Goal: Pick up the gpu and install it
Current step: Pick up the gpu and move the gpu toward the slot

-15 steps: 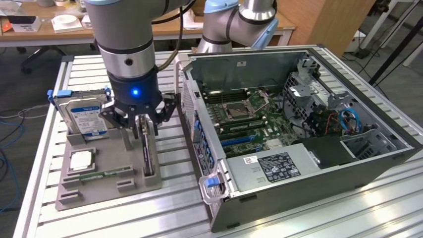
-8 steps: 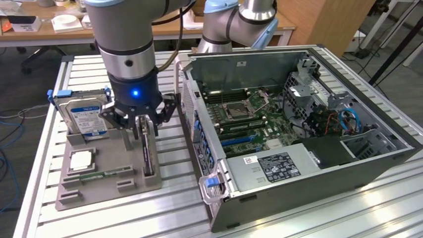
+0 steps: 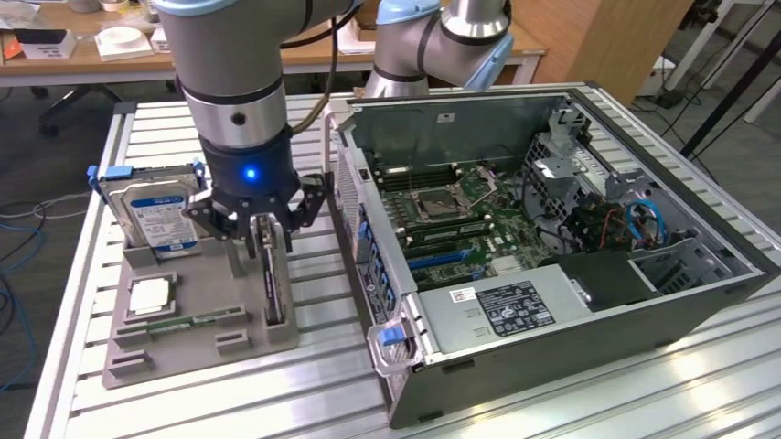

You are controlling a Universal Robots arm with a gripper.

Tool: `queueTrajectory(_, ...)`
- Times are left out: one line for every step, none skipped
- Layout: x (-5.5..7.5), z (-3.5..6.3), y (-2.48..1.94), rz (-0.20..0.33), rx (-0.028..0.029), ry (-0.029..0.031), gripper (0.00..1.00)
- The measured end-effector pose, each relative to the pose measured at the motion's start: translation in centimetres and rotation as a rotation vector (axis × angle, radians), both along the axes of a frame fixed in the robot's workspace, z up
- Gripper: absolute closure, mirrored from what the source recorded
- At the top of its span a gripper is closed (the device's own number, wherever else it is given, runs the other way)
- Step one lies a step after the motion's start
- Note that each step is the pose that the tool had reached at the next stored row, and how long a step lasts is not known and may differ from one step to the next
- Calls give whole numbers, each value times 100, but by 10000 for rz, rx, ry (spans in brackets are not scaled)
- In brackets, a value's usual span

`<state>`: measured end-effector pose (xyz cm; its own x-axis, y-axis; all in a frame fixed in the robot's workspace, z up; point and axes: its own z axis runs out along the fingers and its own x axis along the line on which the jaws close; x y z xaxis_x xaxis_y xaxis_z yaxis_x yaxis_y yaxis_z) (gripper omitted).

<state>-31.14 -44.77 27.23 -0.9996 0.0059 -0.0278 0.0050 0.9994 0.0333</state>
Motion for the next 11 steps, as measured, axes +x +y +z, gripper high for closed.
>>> queueTrajectory(0, -2, 0, 0, 0, 0, 53)
queueTrajectory(0, -5, 0, -1, 0, 0, 53)
queueTrajectory(0, -8, 0, -1, 0, 0, 53)
queueTrajectory(0, -10, 0, -1, -1, 1, 53)
queueTrajectory(0, -12, 0, -2, 0, 0, 53)
queueTrajectory(0, -14, 0, -2, 0, 1, 53)
queueTrajectory(0, -14, 0, -2, -1, 1, 53)
queueTrajectory(0, -14, 0, -2, -1, 1, 53)
queueTrajectory(0, -15, 0, -2, -1, 1, 53)
queueTrajectory(0, -15, 0, -2, 0, 0, 53)
queueTrajectory(0, -16, 0, -2, 1, 0, 53)
